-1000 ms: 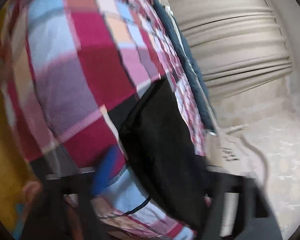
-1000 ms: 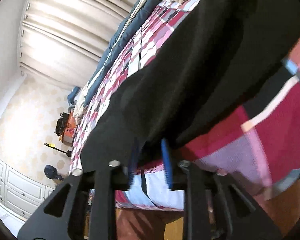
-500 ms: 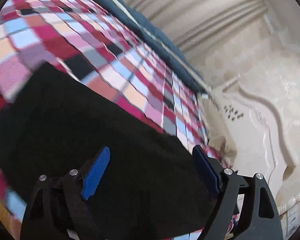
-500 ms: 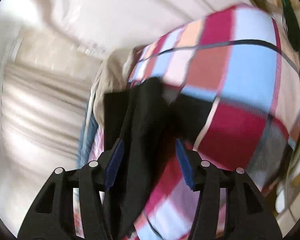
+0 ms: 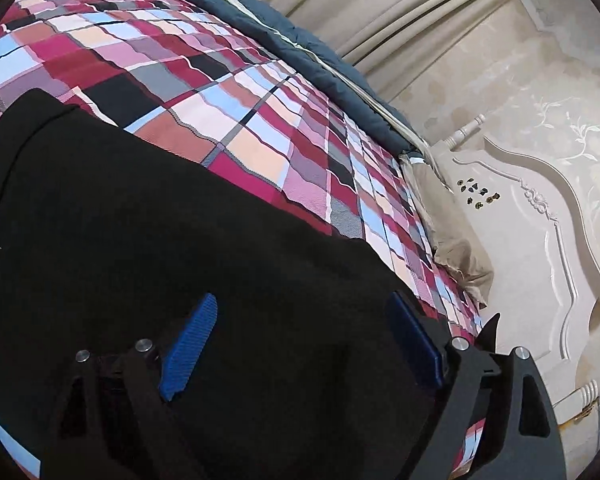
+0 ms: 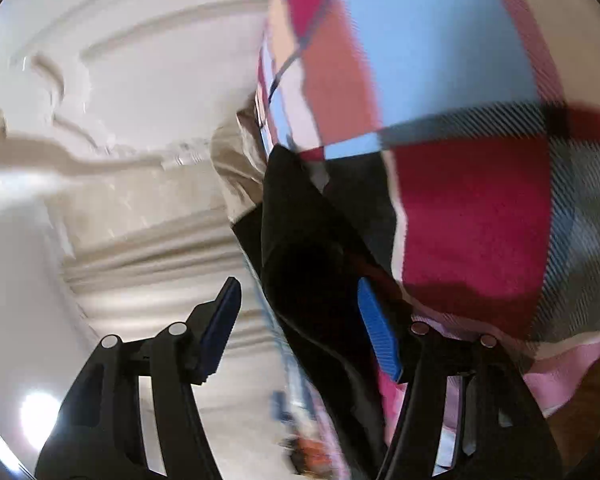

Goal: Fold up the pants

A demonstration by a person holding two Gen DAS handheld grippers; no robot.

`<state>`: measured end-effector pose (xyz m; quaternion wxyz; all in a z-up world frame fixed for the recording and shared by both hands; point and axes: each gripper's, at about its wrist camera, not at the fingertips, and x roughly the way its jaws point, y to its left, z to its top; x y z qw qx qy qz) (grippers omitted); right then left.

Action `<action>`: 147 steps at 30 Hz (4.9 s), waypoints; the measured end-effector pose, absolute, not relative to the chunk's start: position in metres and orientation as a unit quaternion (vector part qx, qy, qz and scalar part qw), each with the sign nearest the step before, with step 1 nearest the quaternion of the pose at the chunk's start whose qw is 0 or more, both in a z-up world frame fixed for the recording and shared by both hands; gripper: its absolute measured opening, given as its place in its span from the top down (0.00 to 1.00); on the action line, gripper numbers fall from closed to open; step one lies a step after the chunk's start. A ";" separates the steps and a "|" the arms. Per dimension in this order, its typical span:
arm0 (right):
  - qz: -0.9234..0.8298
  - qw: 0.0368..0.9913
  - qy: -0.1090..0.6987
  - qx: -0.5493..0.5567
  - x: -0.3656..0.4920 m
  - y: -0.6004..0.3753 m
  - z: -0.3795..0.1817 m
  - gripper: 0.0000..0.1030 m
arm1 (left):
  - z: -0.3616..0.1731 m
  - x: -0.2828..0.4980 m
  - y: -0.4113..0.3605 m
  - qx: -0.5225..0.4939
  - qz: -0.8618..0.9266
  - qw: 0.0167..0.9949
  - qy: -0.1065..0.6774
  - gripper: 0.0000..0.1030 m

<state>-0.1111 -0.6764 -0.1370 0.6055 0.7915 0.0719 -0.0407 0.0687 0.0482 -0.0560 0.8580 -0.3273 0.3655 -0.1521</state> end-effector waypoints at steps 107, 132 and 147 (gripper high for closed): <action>-0.116 0.850 0.280 0.431 -0.042 -0.699 -0.059 0.95 | -0.081 -0.006 -0.230 -0.388 -0.211 0.759 0.479 0.79; -0.087 0.888 0.339 0.299 0.015 -0.759 -0.008 0.41 | -0.013 0.016 -0.173 -0.288 -0.338 0.773 0.453 0.17; -0.126 0.867 0.441 0.193 0.079 -0.761 -0.041 0.93 | -0.034 0.087 0.048 -0.270 -0.076 0.886 0.369 0.17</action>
